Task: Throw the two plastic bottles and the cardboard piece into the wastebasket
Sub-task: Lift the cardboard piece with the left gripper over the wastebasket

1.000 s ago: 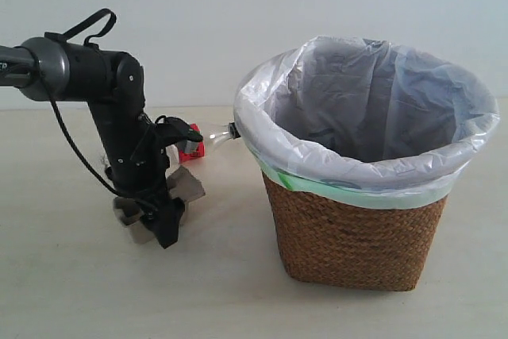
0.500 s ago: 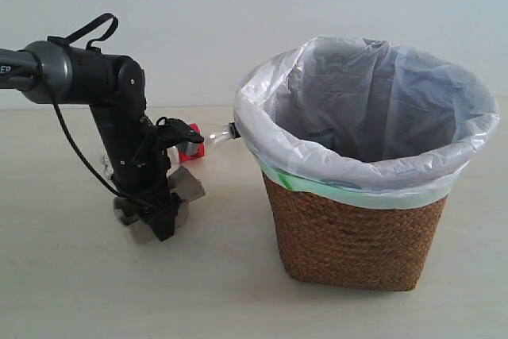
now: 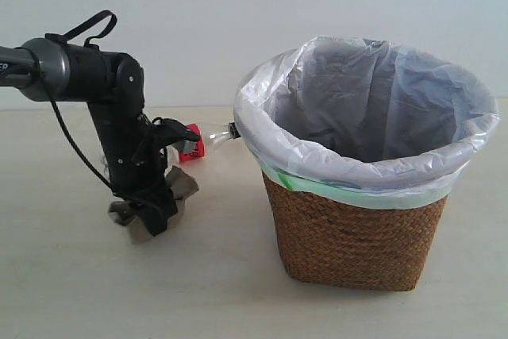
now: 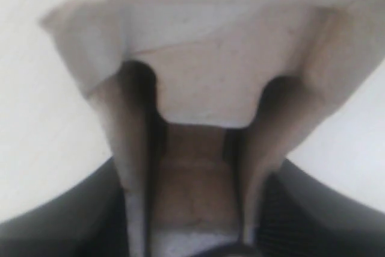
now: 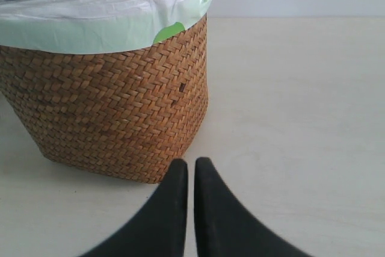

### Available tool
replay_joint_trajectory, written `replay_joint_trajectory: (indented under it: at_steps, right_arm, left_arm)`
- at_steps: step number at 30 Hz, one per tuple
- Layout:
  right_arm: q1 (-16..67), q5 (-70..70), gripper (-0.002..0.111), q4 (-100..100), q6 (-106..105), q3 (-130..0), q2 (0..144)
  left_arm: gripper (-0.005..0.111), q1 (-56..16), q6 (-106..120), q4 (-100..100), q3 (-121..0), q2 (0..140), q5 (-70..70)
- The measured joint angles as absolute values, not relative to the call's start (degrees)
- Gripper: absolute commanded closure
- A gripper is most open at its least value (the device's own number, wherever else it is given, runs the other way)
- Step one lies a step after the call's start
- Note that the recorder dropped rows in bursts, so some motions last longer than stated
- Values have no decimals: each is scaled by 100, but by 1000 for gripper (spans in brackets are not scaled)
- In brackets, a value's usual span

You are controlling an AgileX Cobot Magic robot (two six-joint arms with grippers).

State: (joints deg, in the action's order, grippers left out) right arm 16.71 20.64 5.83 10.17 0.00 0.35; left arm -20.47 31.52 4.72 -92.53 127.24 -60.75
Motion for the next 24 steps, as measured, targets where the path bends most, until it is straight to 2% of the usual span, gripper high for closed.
replay_joint_trajectory:
  at_steps: [10, 24]
  right_arm:
    - [1671, 2064, 108, 583, 1017, 0, 35]
    - [1671, 2064, 108, 583, 1017, 0, 35]
  left_arm:
    - [76, -1796, 2612, 448, -9195, 11335, -6209]
    - [77, 489, 1226, -35, -7676, 8783, -6289]
